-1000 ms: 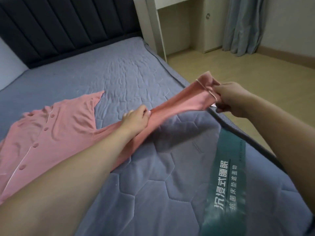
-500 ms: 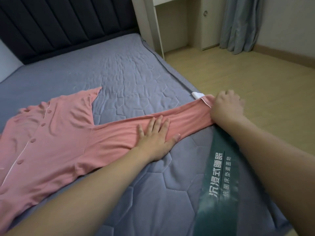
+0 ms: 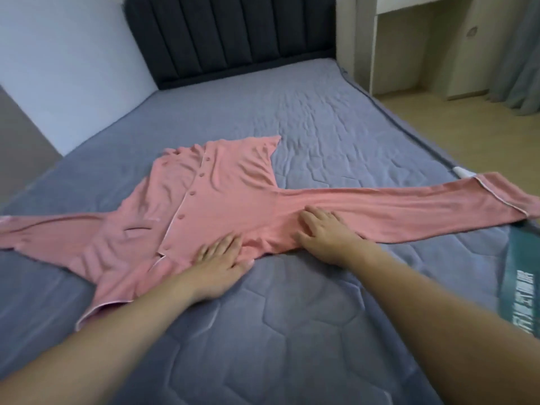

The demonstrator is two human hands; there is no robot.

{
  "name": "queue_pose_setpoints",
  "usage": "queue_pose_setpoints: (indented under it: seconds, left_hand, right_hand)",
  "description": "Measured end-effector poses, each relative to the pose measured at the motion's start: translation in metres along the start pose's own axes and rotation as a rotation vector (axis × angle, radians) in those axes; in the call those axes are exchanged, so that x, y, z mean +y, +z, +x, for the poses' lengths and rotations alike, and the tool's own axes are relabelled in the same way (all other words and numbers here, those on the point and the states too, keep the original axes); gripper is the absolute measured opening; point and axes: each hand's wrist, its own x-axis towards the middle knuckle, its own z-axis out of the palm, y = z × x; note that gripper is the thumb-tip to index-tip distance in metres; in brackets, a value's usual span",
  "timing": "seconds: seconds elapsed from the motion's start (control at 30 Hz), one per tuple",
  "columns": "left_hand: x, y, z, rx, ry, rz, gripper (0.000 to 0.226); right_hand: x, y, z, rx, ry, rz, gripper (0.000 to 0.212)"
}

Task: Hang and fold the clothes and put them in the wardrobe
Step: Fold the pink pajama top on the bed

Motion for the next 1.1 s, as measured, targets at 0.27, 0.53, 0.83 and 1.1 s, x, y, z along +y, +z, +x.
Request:
queue_pose_setpoints:
  seconds: [0.27, 0.53, 0.83, 1.1]
  left_hand:
    - [-0.113, -0.038, -0.067, -0.265, 0.101, -0.115, 0.114]
    - [-0.225, -0.004, -0.09, 0.0, 0.213, 0.056, 0.1]
    - [-0.245, -0.013, -0.051, -0.026, 0.301, -0.812, 0.033]
    - [-0.224, -0.023, 0.032, 0.327, -0.11, -0.978, 0.013]
  right_hand:
    - [-0.152, 0.06, 0.014, -0.099, -0.432, -0.134, 0.084]
    - [-0.188, 0.075, 0.015, 0.203, -0.635, -0.235, 0.042]
    - [-0.185, 0.061, 0.05, 0.044, -0.012, 0.415, 0.026]
    - [-0.186, 0.066, 0.09, 0.189, 0.292, 0.515, 0.042]
